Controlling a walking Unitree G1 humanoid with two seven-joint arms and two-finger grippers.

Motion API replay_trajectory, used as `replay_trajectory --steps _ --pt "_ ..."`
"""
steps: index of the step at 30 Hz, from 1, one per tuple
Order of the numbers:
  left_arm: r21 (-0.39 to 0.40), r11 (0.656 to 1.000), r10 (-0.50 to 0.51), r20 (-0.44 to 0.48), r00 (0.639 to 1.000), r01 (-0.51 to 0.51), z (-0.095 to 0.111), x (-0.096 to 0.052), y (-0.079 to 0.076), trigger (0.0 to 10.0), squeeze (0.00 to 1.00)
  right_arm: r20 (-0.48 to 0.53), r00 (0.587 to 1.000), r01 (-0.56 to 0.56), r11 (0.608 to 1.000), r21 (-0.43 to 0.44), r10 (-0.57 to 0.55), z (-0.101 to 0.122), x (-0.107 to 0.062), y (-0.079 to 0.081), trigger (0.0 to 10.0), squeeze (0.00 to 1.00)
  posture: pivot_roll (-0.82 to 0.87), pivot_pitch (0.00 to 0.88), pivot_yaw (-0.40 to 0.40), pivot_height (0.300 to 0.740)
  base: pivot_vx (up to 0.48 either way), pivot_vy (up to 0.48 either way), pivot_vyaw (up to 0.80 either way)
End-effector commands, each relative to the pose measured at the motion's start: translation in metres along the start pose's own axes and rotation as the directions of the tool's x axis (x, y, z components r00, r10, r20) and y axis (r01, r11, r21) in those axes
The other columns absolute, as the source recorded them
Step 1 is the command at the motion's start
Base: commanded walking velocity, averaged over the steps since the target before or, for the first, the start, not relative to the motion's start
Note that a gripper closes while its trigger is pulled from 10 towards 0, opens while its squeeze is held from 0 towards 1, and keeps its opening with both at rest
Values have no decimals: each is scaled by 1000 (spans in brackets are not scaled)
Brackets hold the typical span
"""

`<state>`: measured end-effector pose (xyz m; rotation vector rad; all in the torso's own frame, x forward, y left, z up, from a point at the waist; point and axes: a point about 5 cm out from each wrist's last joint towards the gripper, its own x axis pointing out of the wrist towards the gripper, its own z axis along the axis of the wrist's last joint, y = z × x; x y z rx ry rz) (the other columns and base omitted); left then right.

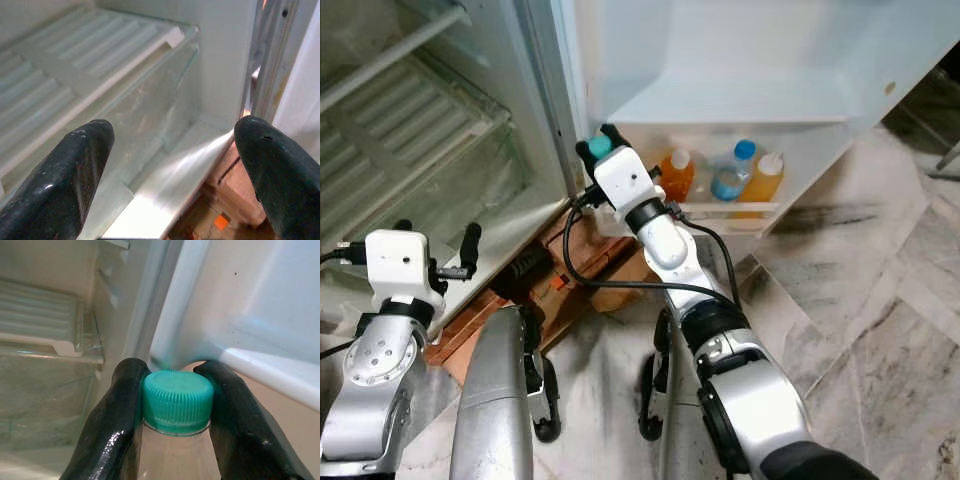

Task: Restocking fridge

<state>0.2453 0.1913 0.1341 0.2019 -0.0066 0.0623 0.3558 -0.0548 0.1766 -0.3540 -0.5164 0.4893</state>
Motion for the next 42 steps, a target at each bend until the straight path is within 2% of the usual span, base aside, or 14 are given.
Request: replay_trajectory --steps 1,6,12,17,20,24,27,30,35,38,39,42 --pt "12 1000 -17 -19 1000 17 -1 -6 -1 10000 0 130 991 37 999 -34 -32 23 14 -10 10000 0 172 403 -26 569 0 0 0" --pt "16 1000 -13 -29 1000 13 0 -11 2 10000 0 188 981 64 997 -38 -55 31 16 -13 10000 0 188 421 -19 569 0 0 0" --pt "25 1000 -9 -34 999 9 3 -14 5 10000 0 230 972 56 998 -8 -52 36 21 -5 10000 0 200 440 -20 569 0 0 0" --pt "28 1000 -8 -41 999 9 6 -20 4 10000 0 360 933 73 986 -150 -15 59 29 -4 10000 0 204 451 -26 569 0 0 0" --pt "29 1000 -8 -43 999 9 6 -21 4 10000 0 385 923 77 988 -133 -21 64 32 -7 10000 0 202 453 -27 569 0 0 0" --pt "28 1000 -6 -49 999 7 6 -20 4 10000 0 455 889 105 989 -108 -45 80 36 -13 10000 0 198 451 -29 569 0 0 0" --pt "27 1000 -7 -48 999 8 6 -20 3 10000 0 455 889 103 990 -98 -48 77 33 -9 10000 0 197 449 -30 569 0 0 0" --pt "26 1000 -7 -47 999 9 7 -19 2 10000 0 448 894 77 990 -116 -17 70 27 2 10000 0 202 450 -33 569 0 0 0" --pt "28 1000 -1 -47 999 2 7 -20 3 10000 0 527 849 29 991 -131 45 84 24 15 10000 0 197 444 -39 569 0 0 0" --pt "30 1000 5 -43 999 -4 7 -19 3 10000 0 564 822 6 990 -142 76 88 13 24 10000 0 190 438 -44 569 0 0 0" --pt "30 1000 5 -43 999 -4 7 -19 3 10000 0 564 822 6 990 -142 76 88 13 24 10000 0 190 438 -44 569 0 0 0" --pt "29 1000 7 -42 999 -6 7 -18 3 10000 0 547 833 -6 989 -146 85 80 0 28 10000 0 182 433 -45 569 0 0 0"
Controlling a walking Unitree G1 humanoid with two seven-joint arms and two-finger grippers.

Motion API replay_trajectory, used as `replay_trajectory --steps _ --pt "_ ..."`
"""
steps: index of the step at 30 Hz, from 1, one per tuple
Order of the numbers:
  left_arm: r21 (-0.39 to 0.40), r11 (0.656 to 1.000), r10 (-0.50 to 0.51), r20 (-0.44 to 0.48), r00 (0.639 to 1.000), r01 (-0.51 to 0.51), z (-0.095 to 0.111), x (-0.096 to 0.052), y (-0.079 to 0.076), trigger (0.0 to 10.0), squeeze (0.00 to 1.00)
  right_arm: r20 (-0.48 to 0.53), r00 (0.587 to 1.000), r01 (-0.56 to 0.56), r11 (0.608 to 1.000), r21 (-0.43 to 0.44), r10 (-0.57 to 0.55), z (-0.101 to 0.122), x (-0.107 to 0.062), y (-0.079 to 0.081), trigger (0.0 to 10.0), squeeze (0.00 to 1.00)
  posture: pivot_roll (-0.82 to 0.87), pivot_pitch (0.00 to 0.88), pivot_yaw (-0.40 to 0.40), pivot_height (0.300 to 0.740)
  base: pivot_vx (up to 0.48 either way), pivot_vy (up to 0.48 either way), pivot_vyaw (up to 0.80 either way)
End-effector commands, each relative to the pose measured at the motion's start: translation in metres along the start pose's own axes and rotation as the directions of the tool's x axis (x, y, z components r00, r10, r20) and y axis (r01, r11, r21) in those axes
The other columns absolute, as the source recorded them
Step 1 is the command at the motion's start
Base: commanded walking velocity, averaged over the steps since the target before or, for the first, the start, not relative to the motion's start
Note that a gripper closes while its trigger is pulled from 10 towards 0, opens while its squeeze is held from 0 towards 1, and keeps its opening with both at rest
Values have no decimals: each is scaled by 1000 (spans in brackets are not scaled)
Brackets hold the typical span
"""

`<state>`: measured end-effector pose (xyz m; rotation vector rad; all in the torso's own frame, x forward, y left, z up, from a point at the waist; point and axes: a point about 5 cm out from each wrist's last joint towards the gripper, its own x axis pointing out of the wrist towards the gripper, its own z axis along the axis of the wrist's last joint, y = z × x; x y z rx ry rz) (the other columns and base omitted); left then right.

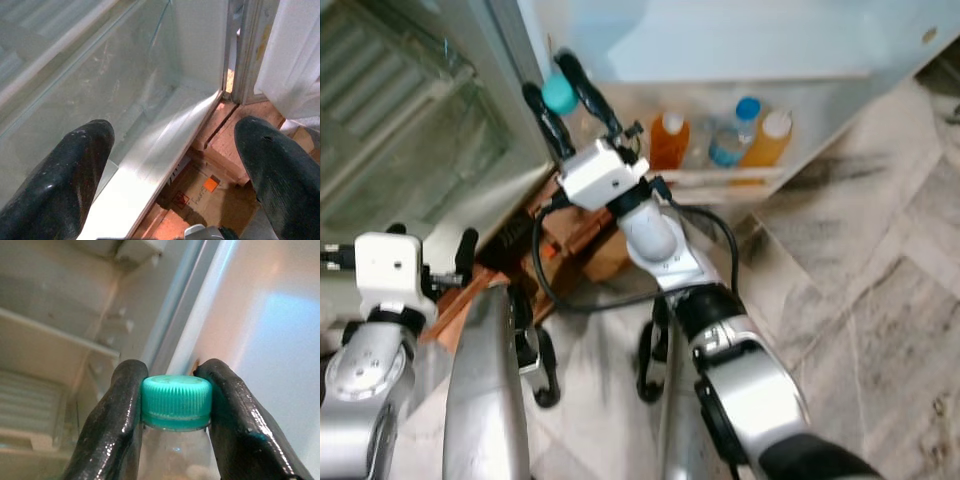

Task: Restocking fridge

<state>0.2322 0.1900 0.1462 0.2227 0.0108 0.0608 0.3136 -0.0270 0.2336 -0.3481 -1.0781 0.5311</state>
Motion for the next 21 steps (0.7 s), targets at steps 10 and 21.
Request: replay_trajectory --steps 10,21 --pt "7 1000 -3 -21 1000 3 -7 0 0 10000 0 -67 994 -87 996 -1 86 7 -49 26 10000 0 170 423 -23 569 0 0 0" --pt "20 1000 -13 -9 1000 13 -5 -1 0 10000 0 -49 990 -135 981 -142 130 -4 -24 25 10000 0 201 431 -13 569 0 0 0"
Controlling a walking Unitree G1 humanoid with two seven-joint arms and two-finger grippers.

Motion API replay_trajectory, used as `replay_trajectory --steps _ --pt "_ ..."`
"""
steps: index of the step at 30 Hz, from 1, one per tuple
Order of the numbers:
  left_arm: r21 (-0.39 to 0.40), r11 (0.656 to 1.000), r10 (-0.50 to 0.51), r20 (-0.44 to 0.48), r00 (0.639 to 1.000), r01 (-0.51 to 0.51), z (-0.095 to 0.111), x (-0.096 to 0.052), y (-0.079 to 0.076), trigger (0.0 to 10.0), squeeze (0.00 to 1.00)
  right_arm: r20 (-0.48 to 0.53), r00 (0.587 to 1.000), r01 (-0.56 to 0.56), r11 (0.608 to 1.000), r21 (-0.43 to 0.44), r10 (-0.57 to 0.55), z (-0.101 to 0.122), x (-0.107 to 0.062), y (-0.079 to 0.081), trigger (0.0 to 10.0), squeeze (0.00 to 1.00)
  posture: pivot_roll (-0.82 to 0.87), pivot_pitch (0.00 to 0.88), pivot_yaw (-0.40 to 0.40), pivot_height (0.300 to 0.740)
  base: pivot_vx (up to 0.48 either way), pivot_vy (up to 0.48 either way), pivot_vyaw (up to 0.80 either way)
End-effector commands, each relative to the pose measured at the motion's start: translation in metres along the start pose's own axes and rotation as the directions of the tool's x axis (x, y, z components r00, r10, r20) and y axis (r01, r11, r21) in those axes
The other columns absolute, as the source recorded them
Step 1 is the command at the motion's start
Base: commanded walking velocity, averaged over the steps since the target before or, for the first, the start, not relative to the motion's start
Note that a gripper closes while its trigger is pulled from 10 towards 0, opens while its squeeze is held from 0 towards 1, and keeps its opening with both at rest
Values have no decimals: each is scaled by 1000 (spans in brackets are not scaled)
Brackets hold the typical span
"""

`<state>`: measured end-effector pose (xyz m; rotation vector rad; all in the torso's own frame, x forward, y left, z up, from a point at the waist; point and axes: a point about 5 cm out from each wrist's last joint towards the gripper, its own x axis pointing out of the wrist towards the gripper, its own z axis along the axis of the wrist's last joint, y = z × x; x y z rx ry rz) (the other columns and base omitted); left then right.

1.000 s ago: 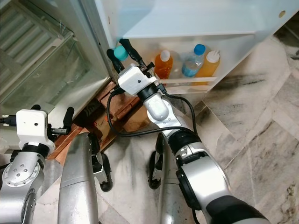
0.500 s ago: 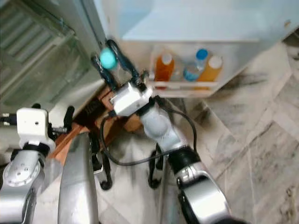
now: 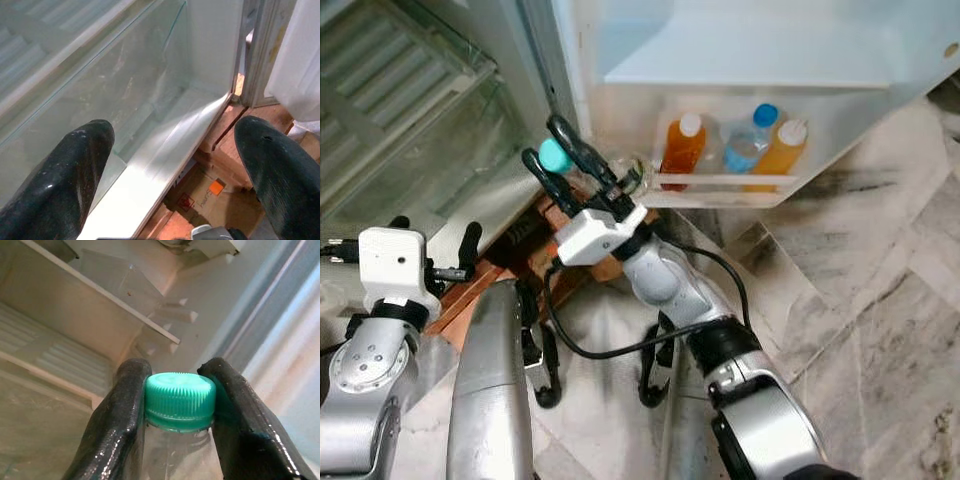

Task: Restocking fridge

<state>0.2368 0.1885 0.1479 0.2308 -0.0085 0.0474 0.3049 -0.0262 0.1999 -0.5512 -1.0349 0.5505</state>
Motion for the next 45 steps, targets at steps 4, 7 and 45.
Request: replay_trajectory --steps 4,7,45 --pt "14 1000 -4 -30 1000 5 -6 -7 1 10000 0 4 1000 -27 998 -50 28 -6 8 5 10000 0 213 443 -14 569 0 0 0" --pt "15 1000 -6 -30 1000 6 -5 -8 1 10000 0 -99 993 -69 992 -108 58 -25 -1 8 10000 0 218 448 -15 569 0 0 0" --pt "60 998 -23 -16 1000 24 11 -39 -1 10000 0 -185 976 79 978 -195 -116 -43 28 -12 10000 0 299 514 -38 569 0 0 0"
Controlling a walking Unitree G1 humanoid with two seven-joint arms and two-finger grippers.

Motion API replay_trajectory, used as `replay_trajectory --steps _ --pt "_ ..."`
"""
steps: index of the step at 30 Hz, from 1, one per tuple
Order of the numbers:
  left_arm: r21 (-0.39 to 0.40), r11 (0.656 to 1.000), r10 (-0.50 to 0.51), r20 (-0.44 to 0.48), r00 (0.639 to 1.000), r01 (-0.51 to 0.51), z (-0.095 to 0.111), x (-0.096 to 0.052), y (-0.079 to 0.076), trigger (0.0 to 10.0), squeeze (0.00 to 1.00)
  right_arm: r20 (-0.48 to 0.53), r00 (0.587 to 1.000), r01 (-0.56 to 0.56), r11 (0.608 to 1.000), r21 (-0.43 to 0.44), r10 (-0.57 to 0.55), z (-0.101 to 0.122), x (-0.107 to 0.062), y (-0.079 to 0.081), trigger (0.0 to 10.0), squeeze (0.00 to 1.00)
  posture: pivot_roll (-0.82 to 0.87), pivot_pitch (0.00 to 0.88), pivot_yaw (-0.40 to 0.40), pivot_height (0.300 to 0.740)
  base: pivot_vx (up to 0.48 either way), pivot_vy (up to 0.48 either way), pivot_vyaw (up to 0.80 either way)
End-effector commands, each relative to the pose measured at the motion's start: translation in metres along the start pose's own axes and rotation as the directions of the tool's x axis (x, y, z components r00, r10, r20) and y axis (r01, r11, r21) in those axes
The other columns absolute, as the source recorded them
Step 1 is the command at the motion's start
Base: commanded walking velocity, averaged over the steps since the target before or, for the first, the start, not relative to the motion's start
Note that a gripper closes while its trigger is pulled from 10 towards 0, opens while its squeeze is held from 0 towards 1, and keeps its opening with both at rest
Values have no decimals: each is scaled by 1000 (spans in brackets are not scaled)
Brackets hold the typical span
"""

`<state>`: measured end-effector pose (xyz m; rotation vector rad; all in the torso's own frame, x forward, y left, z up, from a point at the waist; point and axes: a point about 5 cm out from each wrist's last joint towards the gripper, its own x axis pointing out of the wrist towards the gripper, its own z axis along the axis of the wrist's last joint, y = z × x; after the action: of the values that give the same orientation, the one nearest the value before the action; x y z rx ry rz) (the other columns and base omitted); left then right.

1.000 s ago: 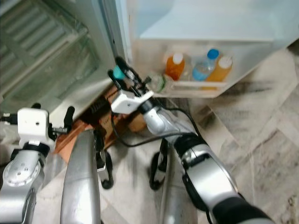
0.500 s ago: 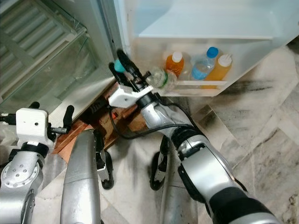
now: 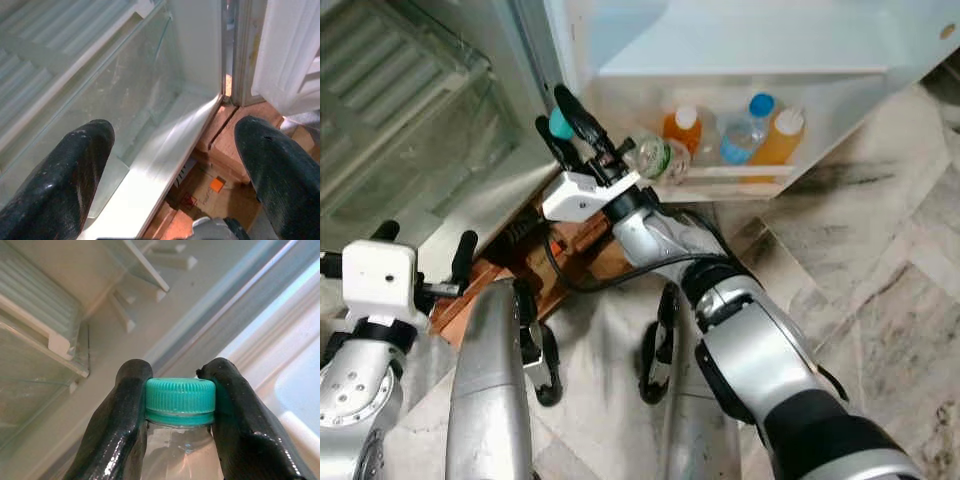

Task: Restocking fridge

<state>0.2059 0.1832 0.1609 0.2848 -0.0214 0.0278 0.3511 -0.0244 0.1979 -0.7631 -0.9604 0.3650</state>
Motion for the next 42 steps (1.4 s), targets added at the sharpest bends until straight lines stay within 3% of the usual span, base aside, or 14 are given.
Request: replay_trajectory --steps 1,8,10,13,14,16,18,21,25,28,30,34,38,42 --pt "7 1000 -6 -32 999 7 -3 -8 -1 10000 0 -52 997 65 997 37 -63 -1 10 -7 10000 0 299 514 -38 569 0 0 0" --pt "22 1000 -12 -40 999 13 1 -17 -1 10000 0 -221 971 115 989 93 -92 -17 -7 -3 10000 0 328 525 -32 569 0 0 0" --pt "30 999 -11 -42 999 12 2 -17 1 10000 0 -216 972 112 989 93 -90 -16 -8 -1 10000 0 329 534 -27 569 0 0 0" --pt "45 999 -9 -34 999 11 5 -18 2 10000 0 -122 988 106 991 79 -96 -6 2 -4 10000 0 332 536 -24 569 0 0 0" --pt "57 998 -13 -25 1000 14 7 -20 2 10000 0 -57 992 120 990 77 -116 3 14 -8 10000 0 339 535 -24 569 0 0 0" --pt "57 998 -15 -24 1000 16 8 -21 2 10000 0 -27 990 142 986 89 -140 9 24 -13 10000 0 344 537 -24 569 0 0 0" --pt "54 998 -15 -26 1000 17 9 -23 1 10000 0 -18 981 196 972 129 -196 15 39 -23 10000 0 347 545 -26 569 0 0 0" --pt "55 998 -16 -28 999 17 10 -26 0 10000 0 -14 971 237 959 152 -238 18 45 -31 10000 0 348 552 -28 569 0 0 0" --pt "57 998 -10 -36 999 12 10 -28 1 10000 0 -28 932 360 913 193 -362 17 56 -59 10000 0 346 549 -33 569 0 0 0" --pt "56 998 -11 -40 999 13 9 -27 0 10000 0 -84 940 340 927 158 -331 6 48 -56 10000 0 337 549 -32 569 0 0 0" --pt "51 999 -15 -37 999 16 9 -22 -2 10000 0 -185 939 318 937 146 -290 -11 28 -47 10000 0 330 549 -35 569 0 0 0" --pt "44 999 -19 -30 999 20 7 -17 -4 10000 0 -233 950 253 951 180 -209 -22 4 -34 10000 0 305 513 -42 569 0 0 0" --pt "27 999 -20 -32 999 21 0 -5 -7 10000 0 -327 937 232 924 306 -127 -32 -19 -22 10000 0 251 469 -55 569 0 0 0" --pt "4 1000 -16 -15 1000 16 -5 9 -10 10000 0 -421 905 275 846 456 -67 -41 -56 -9 10000 0 192 381 -70 569 0 0 0"
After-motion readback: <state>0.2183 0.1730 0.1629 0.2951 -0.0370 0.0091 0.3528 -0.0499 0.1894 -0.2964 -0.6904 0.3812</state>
